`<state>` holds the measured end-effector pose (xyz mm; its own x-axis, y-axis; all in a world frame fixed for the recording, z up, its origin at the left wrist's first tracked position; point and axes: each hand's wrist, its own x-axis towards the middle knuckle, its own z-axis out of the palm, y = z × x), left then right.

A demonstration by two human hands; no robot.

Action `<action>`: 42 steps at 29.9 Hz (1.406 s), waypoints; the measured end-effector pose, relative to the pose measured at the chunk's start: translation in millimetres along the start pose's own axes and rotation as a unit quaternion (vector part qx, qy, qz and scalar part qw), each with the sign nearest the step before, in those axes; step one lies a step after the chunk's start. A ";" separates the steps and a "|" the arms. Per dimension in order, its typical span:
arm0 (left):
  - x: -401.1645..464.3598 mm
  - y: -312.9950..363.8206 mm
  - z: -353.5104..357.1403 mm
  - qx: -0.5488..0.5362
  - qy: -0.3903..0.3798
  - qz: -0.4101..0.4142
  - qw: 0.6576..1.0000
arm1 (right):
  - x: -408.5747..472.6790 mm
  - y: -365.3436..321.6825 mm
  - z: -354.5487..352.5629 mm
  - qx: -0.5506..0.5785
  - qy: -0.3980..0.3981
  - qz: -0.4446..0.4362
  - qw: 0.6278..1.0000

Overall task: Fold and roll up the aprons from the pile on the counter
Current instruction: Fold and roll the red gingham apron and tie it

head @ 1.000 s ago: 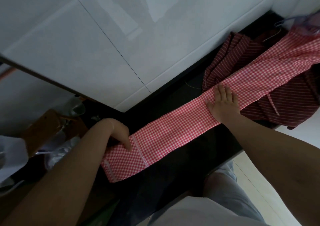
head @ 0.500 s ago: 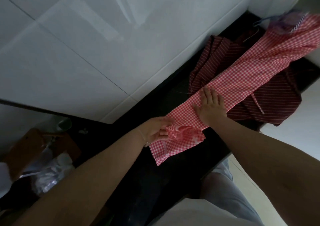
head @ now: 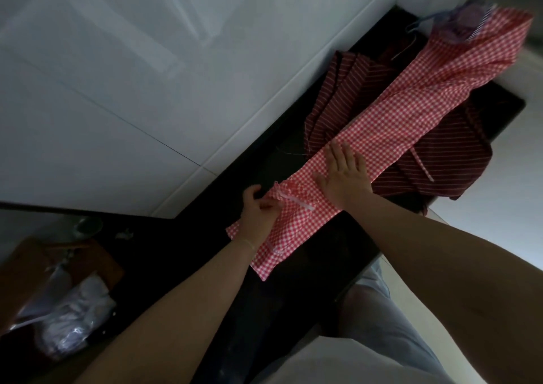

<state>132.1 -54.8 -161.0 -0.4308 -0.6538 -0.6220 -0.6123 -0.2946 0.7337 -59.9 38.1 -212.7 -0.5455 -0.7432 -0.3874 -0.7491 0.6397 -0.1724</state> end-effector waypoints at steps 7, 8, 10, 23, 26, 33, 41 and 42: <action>7.9 -45.3 -6.0 0.463 -0.113 0.353 0.805 | -0.2 1.3 0.8 0.004 0.010 -0.005 1.000; 9.8 -47.2 -5.8 0.511 -0.112 0.362 0.772 | 0.3 1.5 1.5 0.005 0.011 -0.006 1.000; 12.5 -46.7 -4.3 0.579 -0.123 0.364 0.720 | 1.1 3.0 3.0 0.006 0.013 -0.006 1.000; 13.7 -36.7 -2.0 0.672 -0.167 0.302 0.656 | -4.4 6.2 6.7 0.028 0.075 -0.045 0.996; 11.1 -30.7 1.1 0.688 -0.172 0.294 0.641 | -38.4 -3.7 5.9 0.008 0.115 -0.127 0.985; 8.7 0.4 6.9 0.651 -0.178 0.284 0.681 | -127.8 -36.8 67.3 0.085 0.092 -0.177 0.976; 43.2 50.6 14.7 0.702 -0.240 0.253 0.621 | -116.5 -40.7 55.3 0.009 0.095 -0.172 0.980; 45.8 50.5 15.0 0.703 -0.238 0.256 0.620 | -112.6 -44.6 52.0 0.009 0.106 -0.160 0.981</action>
<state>71.5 -89.1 -156.5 -0.7490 -0.0325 -0.6618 -0.1434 0.9831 0.1140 54.5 103.5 -208.4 -0.3509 -0.9294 -0.1141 -0.8890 0.3689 -0.2713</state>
